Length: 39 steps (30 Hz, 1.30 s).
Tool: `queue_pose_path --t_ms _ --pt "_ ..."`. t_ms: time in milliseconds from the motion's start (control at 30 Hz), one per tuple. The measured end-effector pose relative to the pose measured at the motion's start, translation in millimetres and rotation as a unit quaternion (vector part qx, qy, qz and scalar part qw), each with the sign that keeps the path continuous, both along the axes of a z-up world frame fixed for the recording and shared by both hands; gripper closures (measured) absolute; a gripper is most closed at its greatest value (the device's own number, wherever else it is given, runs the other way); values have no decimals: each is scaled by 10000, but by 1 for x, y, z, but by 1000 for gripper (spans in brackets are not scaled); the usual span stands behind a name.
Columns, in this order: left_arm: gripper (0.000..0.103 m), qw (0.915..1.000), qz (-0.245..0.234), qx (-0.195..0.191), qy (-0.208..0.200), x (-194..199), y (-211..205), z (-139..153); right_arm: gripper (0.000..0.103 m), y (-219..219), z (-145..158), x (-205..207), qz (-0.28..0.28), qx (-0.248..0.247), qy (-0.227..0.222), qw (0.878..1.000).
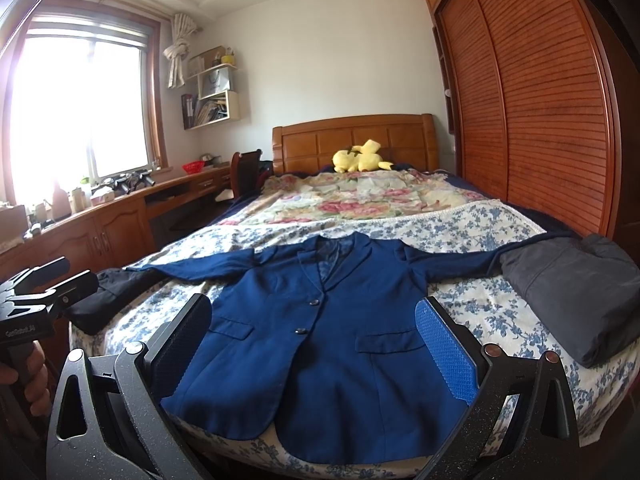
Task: Fold large clothes
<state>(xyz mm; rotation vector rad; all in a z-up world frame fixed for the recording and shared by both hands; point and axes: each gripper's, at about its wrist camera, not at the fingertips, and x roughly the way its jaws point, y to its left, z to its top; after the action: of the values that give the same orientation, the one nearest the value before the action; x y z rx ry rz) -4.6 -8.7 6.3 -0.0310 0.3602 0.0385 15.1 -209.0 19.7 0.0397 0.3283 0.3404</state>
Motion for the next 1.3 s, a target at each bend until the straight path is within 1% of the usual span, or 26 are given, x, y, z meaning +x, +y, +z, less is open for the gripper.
queue_pose_path --t_ms 733,933,1167,1300 --pt "0 10000 25 -16 31 3 3 -4 0 0 -3 0 -11 2 27 10000" --pt "0 9997 150 62 175 16 14 -20 0 5 -12 7 71 -74 103 9999" --pt "0 9987 289 86 408 34 36 -45 0 24 -25 30 216 -123 244 9994" --pt "0 9980 307 -21 560 46 52 -59 0 37 -34 45 328 -148 331 9988"
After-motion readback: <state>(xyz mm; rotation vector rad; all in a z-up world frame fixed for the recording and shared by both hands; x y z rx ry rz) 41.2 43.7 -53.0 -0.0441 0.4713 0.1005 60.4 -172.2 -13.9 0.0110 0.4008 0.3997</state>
